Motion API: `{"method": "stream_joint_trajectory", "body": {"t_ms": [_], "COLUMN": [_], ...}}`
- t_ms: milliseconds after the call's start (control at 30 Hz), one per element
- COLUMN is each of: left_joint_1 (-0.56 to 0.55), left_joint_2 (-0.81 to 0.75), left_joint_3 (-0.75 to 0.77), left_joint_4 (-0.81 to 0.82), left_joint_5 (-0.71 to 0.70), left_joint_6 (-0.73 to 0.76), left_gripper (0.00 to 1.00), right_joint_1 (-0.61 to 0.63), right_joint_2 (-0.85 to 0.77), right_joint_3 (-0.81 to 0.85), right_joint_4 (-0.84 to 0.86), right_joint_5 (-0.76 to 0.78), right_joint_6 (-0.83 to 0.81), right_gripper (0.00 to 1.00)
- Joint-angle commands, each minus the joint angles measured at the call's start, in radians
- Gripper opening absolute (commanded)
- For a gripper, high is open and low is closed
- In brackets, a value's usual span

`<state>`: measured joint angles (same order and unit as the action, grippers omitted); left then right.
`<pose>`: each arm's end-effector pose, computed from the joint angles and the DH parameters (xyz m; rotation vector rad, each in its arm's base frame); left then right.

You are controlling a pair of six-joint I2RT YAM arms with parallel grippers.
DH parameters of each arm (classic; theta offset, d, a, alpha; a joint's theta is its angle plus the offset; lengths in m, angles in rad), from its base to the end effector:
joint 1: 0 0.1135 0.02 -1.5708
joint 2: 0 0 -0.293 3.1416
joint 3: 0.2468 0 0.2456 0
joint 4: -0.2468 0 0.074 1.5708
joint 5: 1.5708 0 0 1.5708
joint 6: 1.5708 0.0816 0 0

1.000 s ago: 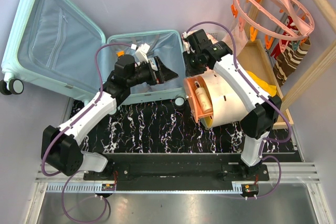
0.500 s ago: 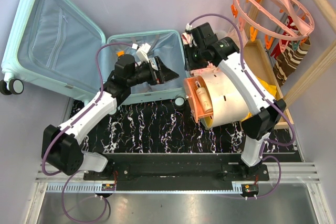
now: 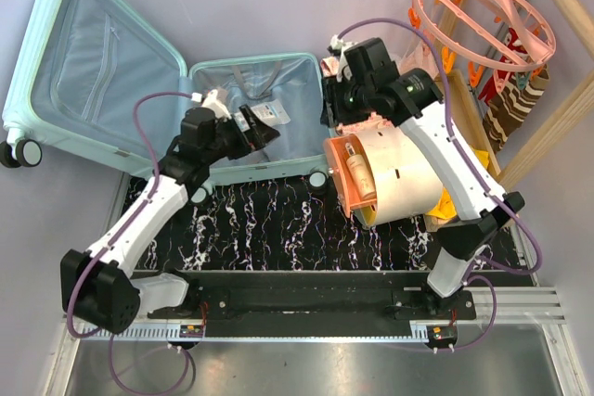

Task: Open, take out, and arrange the luggage
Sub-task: Place the personal item in the drawer, then close the drawer in the storage box.

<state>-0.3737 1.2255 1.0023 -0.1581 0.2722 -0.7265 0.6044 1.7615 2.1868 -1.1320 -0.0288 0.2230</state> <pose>0.2787 -0.1329 0.3382 -0.1738 2.0637 -0.9700 0.3163 0.2213 0.4531 -0.4550 2.2757 0.4608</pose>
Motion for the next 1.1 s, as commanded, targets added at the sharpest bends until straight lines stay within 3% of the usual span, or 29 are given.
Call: {"method": "stream_joint_trajectory", "body": {"t_ms": [0,167,533,1067], "left_joint_1": [0.085,0.14,0.151,0.151], "left_joint_2": [-0.083,-0.127,-0.141,-0.097], "left_joint_3": [-0.005,-0.014,-0.008,-0.007], "left_joint_4": [-0.078,-0.118,-0.124,-0.104], "left_joint_5": [-0.113,-0.133,-0.1,-0.088], "left_joint_6": [0.044,0.076,0.076,0.082], "left_gripper": [0.99,0.99,0.99,0.99], "right_joint_1": [0.08,0.202,0.258,0.259], "right_joint_2": [-0.108,-0.151,-0.157,-0.043], "right_joint_3": [-0.117,-0.2,-0.321,-0.205], "right_joint_4": [-0.026,-0.068,-0.057,-0.192], "right_joint_5": [0.003,0.099,0.127,0.311], "right_joint_6": [0.033,0.065,0.144,0.162], "right_gripper": [0.5,0.5,0.51,0.52]}}
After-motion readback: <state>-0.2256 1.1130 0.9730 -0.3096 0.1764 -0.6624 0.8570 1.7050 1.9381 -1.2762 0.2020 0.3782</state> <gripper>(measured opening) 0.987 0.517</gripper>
